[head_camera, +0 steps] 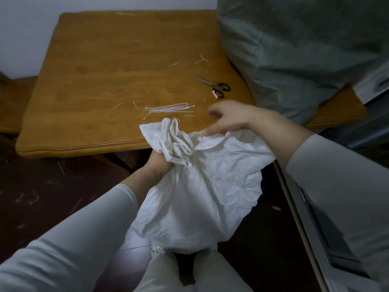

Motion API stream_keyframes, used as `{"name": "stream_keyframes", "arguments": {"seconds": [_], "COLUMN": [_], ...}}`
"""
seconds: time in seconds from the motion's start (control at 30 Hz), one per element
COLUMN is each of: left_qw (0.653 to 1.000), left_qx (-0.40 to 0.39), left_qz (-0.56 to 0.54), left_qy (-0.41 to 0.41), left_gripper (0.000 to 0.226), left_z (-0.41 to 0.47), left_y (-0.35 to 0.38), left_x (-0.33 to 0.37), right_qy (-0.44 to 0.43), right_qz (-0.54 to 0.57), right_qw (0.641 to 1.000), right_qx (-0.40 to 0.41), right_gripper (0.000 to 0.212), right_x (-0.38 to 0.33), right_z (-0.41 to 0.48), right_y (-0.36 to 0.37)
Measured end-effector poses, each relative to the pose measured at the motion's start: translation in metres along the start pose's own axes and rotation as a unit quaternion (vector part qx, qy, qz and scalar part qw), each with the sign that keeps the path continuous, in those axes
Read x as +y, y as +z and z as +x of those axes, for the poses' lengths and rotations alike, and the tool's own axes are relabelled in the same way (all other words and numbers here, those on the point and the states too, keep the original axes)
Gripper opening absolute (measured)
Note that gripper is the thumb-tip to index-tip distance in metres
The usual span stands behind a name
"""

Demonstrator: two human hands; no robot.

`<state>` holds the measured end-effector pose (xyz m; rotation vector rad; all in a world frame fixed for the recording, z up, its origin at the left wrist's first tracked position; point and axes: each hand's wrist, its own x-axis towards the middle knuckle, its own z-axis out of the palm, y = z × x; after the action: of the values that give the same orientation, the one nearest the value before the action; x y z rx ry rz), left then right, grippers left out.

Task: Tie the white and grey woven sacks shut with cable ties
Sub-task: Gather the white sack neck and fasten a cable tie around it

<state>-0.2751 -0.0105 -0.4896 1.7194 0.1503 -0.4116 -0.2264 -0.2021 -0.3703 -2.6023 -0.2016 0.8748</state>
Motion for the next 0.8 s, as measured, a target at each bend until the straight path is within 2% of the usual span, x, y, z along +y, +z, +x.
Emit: {"name": "stream_keyframes", "arguments": {"seconds": [0.03,0.1,0.17,0.23,0.3,0.37,0.43,0.53,0.57,0.6,0.63,0.67,0.7,0.73,0.77,0.8], "left_qw": [1.000,1.000,1.000,0.999,1.000,1.000,1.000,1.000,1.000,0.999,0.999,0.997,0.991,0.974,0.955,0.958], "left_qx": [-0.002,-0.012,-0.018,-0.022,-0.008,0.004,0.012,0.012,0.010,0.009,0.014,0.038,0.069,0.103,0.113,0.112], "left_qz": [-0.002,-0.006,-0.018,-0.024,-0.022,-0.017,-0.008,0.003,0.001,0.006,0.008,0.031,0.075,0.151,0.224,0.229], "left_qy": [-0.009,-0.018,-0.018,-0.018,-0.018,-0.015,-0.018,-0.028,-0.025,-0.030,-0.038,-0.059,-0.089,-0.133,-0.159,-0.136], "left_gripper": [0.024,0.022,0.012,0.010,0.014,0.014,0.012,0.006,0.011,0.019,0.023,0.027,0.036,0.049,0.063,0.071], "left_z": [0.000,0.000,-0.001,-0.001,-0.001,0.000,0.001,0.004,0.004,0.005,0.005,0.008,0.011,0.012,0.013,0.011], "left_y": [-0.001,-0.002,-0.001,0.000,0.003,0.006,0.006,0.004,0.004,0.003,0.005,0.005,0.006,0.007,0.007,0.008], "left_x": [0.000,-0.001,0.000,0.004,0.010,0.012,0.011,0.007,0.007,0.006,0.006,0.004,0.001,0.003,0.005,0.007], "right_qy": [0.018,0.003,-0.011,-0.032,-0.070,-0.068,-0.040,-0.002,0.001,0.004,0.009,0.012,0.012,0.010,-0.005,-0.025], "right_qz": [-0.031,-0.024,-0.002,0.052,0.077,0.069,0.086,0.049,0.020,-0.016,-0.053,-0.086,-0.122,-0.143,-0.146,-0.135], "right_qw": [0.999,1.000,0.998,0.989,0.983,0.986,0.992,0.998,0.996,0.994,0.994,0.995,0.992,0.981,0.971,0.970], "right_qx": [-0.025,-0.019,0.057,0.132,0.153,0.139,0.081,-0.044,-0.084,-0.105,-0.092,-0.043,0.041,0.131,0.187,0.198], "right_gripper": [0.067,0.023,0.024,0.015,0.016,0.017,0.029,0.087,0.100,0.103,0.093,0.069,0.038,0.021,0.019,0.020], "right_x": [0.007,0.017,0.021,0.019,0.013,0.011,0.012,0.015,0.016,0.017,0.020,0.021,0.020,0.019,0.019,0.017], "right_z": [0.002,0.006,0.003,0.000,-0.005,-0.009,-0.015,-0.026,-0.029,-0.031,-0.029,-0.027,-0.025,-0.022,-0.018,-0.013], "right_y": [0.010,0.030,0.035,0.030,0.024,0.025,0.028,0.033,0.036,0.041,0.047,0.051,0.053,0.053,0.054,0.056]}}
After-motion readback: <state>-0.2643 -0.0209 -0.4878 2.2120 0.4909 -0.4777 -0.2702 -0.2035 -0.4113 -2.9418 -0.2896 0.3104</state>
